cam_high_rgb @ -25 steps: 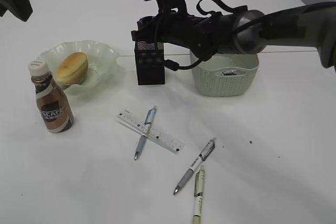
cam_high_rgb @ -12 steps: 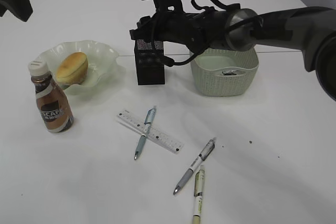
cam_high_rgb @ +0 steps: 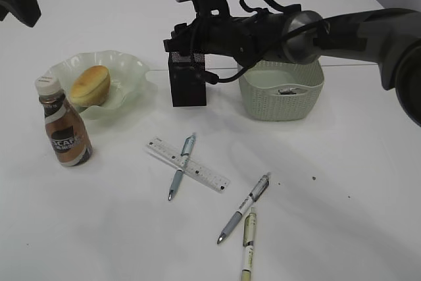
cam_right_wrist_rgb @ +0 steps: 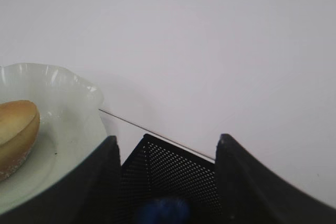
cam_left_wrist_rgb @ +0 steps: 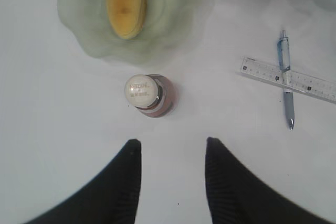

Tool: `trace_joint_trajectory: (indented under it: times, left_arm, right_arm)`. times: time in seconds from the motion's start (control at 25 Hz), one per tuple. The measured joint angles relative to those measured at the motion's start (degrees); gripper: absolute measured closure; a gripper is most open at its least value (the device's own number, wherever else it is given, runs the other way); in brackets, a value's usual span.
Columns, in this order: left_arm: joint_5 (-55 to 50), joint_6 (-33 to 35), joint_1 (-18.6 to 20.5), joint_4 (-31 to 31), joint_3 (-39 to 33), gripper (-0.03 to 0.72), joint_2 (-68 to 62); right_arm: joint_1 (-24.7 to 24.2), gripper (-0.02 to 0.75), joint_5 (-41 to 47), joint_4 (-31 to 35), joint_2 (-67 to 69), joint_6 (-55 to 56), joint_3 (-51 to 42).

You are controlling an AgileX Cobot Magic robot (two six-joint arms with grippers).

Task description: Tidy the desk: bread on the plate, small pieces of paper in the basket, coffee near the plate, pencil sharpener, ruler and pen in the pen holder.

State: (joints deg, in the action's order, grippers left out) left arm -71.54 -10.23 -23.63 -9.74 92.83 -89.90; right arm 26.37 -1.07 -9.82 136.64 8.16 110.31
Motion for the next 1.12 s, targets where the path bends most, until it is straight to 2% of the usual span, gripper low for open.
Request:
trace_joint_trajectory:
  times: [0.16,0.4,0.64,0.96,1.12]
  left_arm:
    - [0.0,0.0,0.0,0.0,0.0,0.384,0.0]
    - [0.0,0.0,0.0,0.0,0.0,0.384,0.0]
    - [0.0,0.0,0.0,0.0,0.0,0.384,0.0]
    - [0.0,0.0,0.0,0.22,0.0,0.384,0.0]
    - [0.0,0.0,0.0,2.39,0.0,0.384,0.0]
  right_arm:
    - [0.0,0.303,1.07,0.11,0.0,0.76,0.0]
    - [0.0,0.3,9.57,0.22,-1.07,1.14,0.0]
    - [0.0,0.3,23.86,0.71,-7.16,1.24,0.11]
    - [1.35,0.3,46.65,4.83,-11.08,1.0,0.19]
    - [2.25,0.3,56.55,8.4,-11.82,-2.41,0.19]
